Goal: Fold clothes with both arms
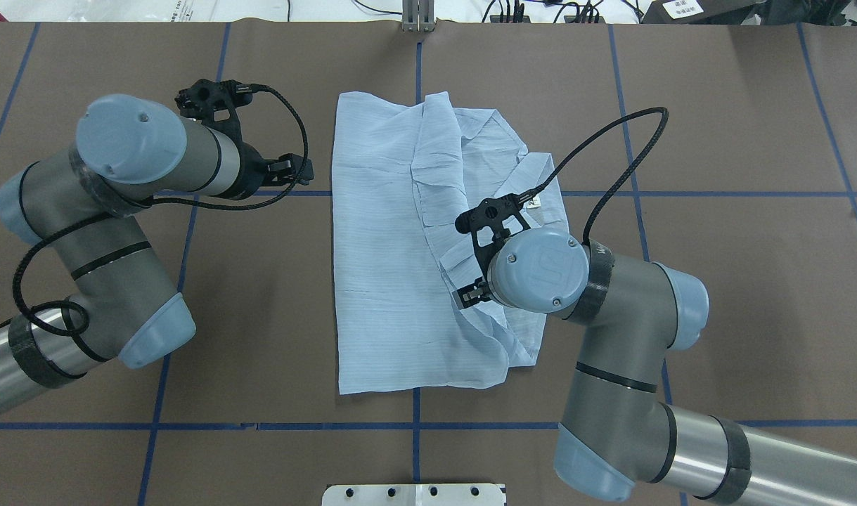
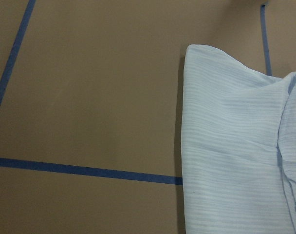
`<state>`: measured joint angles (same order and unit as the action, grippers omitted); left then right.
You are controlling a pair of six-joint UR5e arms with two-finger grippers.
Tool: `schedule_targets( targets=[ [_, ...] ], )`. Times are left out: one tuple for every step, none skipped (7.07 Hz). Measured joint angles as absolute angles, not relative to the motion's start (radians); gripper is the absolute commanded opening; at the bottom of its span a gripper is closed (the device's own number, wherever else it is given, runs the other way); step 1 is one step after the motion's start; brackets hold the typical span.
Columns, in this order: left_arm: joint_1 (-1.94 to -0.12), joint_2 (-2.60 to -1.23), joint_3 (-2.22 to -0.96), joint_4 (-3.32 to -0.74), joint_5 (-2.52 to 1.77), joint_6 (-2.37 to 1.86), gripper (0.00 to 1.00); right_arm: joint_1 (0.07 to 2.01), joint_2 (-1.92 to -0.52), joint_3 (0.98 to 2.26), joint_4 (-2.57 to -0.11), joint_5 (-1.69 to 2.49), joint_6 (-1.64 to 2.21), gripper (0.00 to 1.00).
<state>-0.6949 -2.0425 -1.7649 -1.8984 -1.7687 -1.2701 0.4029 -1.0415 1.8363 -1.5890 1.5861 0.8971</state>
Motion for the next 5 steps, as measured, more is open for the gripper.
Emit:
schedule_targets(
  targets=[
    [-0.694, -2.041, -1.764, -1.899, -1.769, -1.270, 1.00, 0.386, -1.036, 1.821, -1.589, 1.573, 0.896, 1.00],
    [-0.694, -2.041, -1.764, -1.900, -1.769, -1.272, 1.00, 0.368, -1.020, 1.798, -1.589, 1.559, 0.897, 1.00],
    [-0.694, -2.041, -1.764, -1.900, -1.769, -1.273, 1.00, 0.352, -0.988, 1.761, -1.589, 1.549, 0.898, 1.00],
    [-0.694, -2.042, -1.764, -1.900, -1.769, -1.274, 1.00, 0.342, -0.965, 1.732, -1.589, 1.544, 0.898, 1.00],
    [-0.693, -2.042, -1.764, -1.901, -1.769, -1.276, 1.00, 0.338, -0.958, 1.713, -1.589, 1.540, 0.897, 1.00]
  ],
)
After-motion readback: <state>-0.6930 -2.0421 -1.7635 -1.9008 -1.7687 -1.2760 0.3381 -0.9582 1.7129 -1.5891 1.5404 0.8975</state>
